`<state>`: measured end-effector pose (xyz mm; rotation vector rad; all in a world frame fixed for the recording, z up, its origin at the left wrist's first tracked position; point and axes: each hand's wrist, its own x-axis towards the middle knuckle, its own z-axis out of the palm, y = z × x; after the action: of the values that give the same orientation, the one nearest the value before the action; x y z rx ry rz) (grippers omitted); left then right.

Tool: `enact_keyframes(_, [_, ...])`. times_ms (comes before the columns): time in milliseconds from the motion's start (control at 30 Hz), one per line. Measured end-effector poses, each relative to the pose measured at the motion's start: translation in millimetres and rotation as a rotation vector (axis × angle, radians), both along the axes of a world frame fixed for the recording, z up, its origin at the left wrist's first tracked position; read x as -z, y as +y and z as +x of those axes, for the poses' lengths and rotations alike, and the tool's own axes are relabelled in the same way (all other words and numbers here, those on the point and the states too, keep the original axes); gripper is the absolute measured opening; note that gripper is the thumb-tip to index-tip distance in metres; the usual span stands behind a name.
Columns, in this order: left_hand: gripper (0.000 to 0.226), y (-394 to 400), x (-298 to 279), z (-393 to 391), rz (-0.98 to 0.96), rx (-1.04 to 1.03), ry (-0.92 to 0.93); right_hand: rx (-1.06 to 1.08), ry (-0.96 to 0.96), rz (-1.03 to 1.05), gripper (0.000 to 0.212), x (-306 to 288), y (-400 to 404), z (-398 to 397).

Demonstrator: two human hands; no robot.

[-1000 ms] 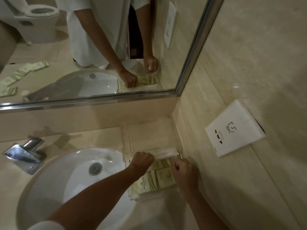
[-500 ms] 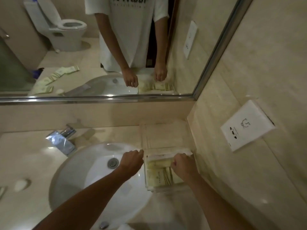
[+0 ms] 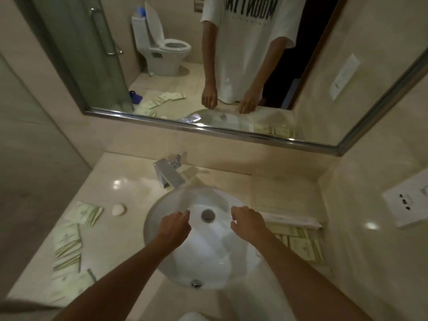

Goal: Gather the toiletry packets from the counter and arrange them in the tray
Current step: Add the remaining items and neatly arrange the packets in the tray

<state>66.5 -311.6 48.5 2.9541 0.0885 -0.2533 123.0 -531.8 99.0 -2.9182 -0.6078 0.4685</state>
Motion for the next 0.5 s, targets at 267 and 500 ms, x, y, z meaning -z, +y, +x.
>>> enact_keyframes(267, [0.039, 98, 10, -64, -0.024, -0.106, -0.084, -0.162, -0.010, -0.010, 0.018, 8, 106, -32])
enact_keyframes(500, [0.025, 161, 8, -105, -0.002, -0.229, 0.040, -0.282, 0.021, -0.003, 0.014, 15, 184, -64])
